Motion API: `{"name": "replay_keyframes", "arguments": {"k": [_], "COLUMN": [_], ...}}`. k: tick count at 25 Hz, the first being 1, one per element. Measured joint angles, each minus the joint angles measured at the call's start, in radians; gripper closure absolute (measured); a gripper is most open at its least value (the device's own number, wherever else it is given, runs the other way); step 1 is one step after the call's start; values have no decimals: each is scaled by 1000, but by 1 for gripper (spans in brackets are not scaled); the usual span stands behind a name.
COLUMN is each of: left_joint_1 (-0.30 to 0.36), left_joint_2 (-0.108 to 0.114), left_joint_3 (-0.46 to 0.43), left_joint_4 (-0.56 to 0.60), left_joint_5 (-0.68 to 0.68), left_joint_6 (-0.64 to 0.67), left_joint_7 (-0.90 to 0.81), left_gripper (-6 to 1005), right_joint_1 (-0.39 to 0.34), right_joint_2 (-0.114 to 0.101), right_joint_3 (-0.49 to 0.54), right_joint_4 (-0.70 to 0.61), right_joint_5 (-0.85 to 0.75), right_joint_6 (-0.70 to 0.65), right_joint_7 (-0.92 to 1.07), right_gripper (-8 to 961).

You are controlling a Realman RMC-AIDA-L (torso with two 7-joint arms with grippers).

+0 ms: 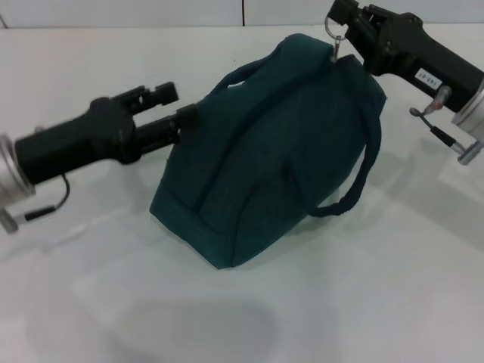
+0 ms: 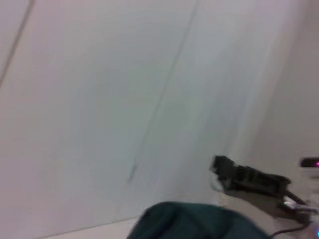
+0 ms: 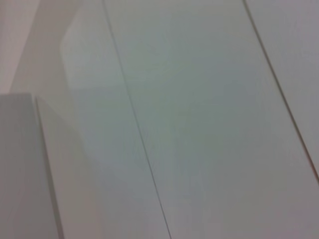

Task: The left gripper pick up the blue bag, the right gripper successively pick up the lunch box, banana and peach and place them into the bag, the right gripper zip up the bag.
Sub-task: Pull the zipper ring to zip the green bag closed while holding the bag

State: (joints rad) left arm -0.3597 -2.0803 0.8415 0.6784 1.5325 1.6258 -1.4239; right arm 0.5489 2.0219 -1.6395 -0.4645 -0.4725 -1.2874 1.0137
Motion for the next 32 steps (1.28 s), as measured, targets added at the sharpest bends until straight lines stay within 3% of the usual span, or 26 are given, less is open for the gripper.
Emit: {"name": "replay_keyframes", "arguments": {"k": [12, 19, 25, 32], "left_joint_1": [-156, -218, -267, -277], "left_joint_2": [-2, -4, -4, -6], "left_joint_3": [128, 252, 372, 418], "left_joint_4": [494, 792, 847, 847], "left_joint_5": [230, 438, 592, 653], "left_joint_6": [2, -66, -106, -131], "left_joint_7": [-587, -869, -1001, -1037], "left_gripper": [325, 335, 344, 354], "right_joint_1": [58, 76, 76, 77], "right_joint_2": [4, 3, 1, 1], "right_joint_3": [-1, -1, 0, -1], "right_joint_4": [28, 38, 38, 39], "right_joint_5": [15, 15, 15, 15], "right_joint_6": [30, 32, 33, 33], "right_joint_7": [74, 76, 77, 77], "right_gripper": [933, 933, 933, 933]}}
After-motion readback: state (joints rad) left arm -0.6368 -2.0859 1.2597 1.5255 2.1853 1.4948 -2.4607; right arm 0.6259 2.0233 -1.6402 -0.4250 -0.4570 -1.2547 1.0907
